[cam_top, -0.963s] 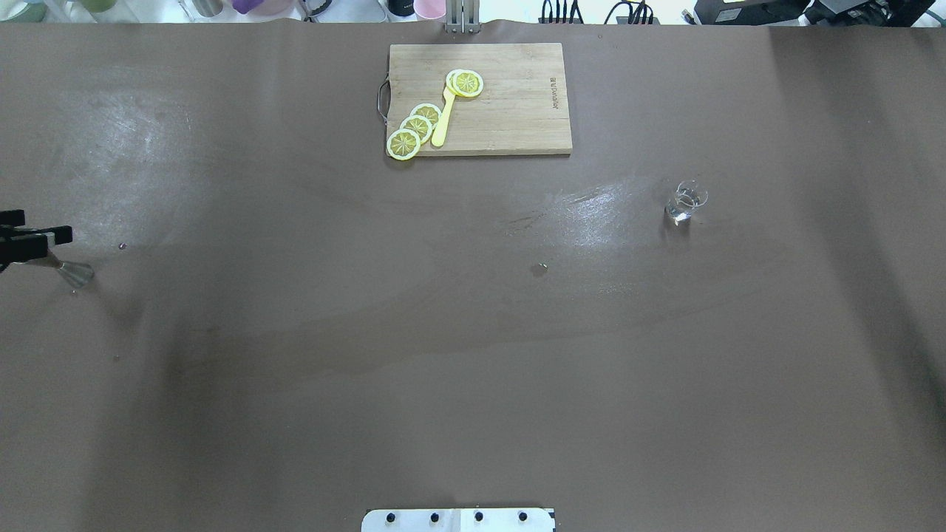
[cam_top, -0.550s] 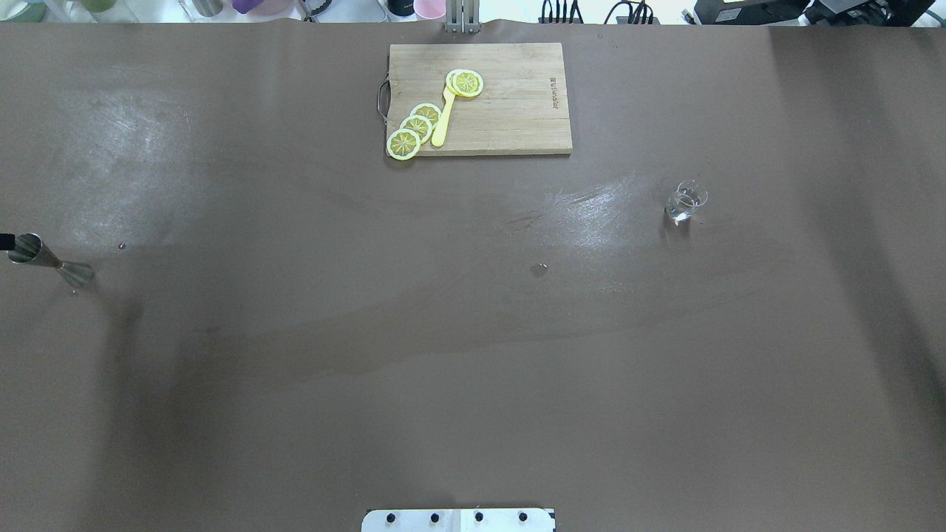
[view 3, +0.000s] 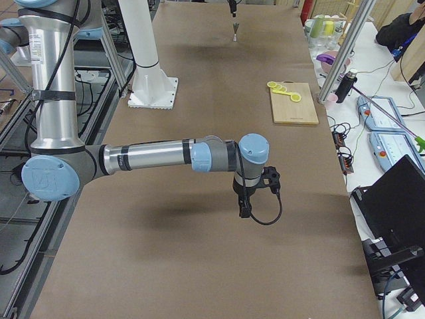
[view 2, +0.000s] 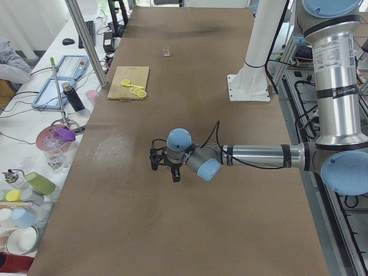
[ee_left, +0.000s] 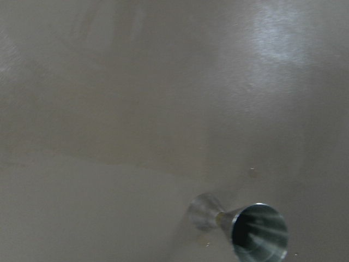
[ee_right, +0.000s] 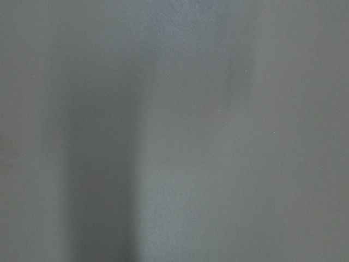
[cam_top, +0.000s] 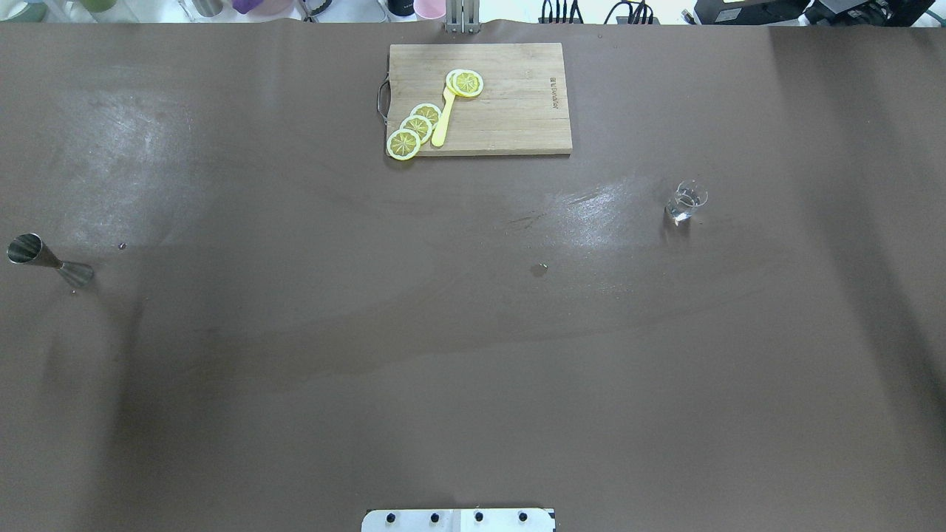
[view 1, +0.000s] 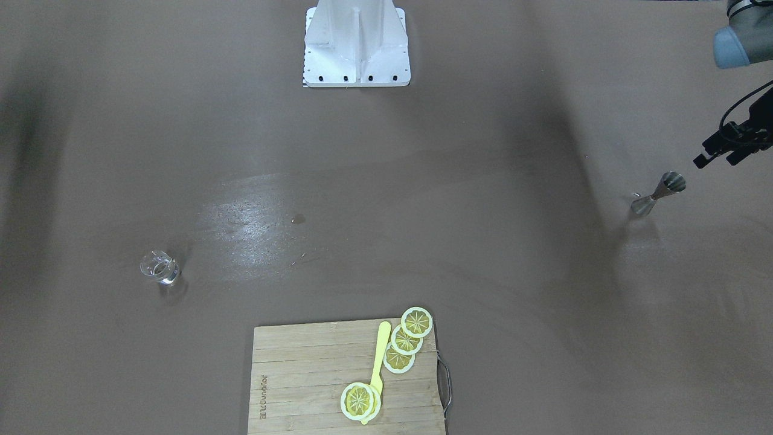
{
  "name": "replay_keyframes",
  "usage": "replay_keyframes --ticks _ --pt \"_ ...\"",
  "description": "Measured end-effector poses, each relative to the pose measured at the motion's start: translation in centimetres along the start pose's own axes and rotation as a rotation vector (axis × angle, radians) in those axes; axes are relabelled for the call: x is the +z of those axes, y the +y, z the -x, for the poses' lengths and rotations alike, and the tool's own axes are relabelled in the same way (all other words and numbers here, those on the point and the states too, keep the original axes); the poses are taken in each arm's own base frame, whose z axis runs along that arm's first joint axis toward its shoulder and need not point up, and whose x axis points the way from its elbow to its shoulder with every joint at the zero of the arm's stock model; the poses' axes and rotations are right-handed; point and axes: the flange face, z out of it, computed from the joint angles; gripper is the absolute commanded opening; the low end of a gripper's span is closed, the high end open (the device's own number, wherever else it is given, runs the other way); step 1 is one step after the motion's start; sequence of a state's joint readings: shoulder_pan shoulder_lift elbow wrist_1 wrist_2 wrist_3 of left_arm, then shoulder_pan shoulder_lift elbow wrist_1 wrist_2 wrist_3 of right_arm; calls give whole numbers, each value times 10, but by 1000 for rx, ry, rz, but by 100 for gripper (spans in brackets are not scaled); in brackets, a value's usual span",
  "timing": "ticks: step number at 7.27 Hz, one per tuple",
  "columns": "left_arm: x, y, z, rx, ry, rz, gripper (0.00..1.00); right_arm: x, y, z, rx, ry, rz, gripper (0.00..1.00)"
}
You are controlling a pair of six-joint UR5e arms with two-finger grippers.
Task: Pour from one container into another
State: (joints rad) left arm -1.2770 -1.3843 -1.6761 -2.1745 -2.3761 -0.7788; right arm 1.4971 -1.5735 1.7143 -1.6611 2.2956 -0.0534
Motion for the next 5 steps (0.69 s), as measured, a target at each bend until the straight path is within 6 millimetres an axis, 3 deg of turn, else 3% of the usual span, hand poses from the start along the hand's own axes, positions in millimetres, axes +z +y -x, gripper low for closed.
replay_keyframes --ticks 1,5 --pt "-5 -6 17 48 -45 24 99 -1 0 1 -2 0 -2 100" --pt "-64 -31 92 279 -128 73 99 -6 -3 3 -4 -1 -12 100"
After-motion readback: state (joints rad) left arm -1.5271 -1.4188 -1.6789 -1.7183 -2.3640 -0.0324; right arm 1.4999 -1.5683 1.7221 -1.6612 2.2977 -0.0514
